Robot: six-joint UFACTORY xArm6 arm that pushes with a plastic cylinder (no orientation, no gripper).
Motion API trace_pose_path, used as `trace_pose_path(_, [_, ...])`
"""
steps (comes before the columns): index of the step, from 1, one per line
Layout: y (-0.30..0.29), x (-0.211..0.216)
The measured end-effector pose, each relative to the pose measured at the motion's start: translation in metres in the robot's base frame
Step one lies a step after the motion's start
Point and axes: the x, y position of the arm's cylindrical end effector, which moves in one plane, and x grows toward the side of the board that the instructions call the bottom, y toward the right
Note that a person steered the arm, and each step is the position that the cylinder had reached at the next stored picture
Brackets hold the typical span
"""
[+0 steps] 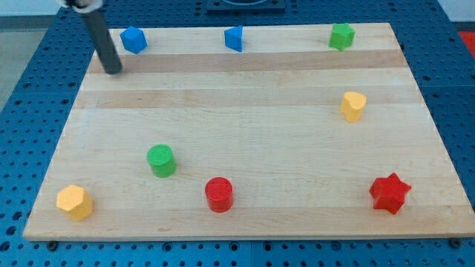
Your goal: Push the blue cube to the red circle
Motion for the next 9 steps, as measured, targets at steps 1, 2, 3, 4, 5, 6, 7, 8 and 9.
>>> trace_pose_path(1, [-0.002,-0.024])
trace_pose_path(2, [-0.017,-0.075])
trace_pose_path(3, [-0.019,-0.086])
trace_pose_path(4, [-0.006,-0.085])
trace_pose_path(5, [0.041,-0.079])
trace_pose_path(6, [0.044,-0.079])
trace_pose_path(7, [0.054,-0.082])
trace_pose_path(8, [0.069,-0.073])
trace_pose_path(9, [0.078,-0.052])
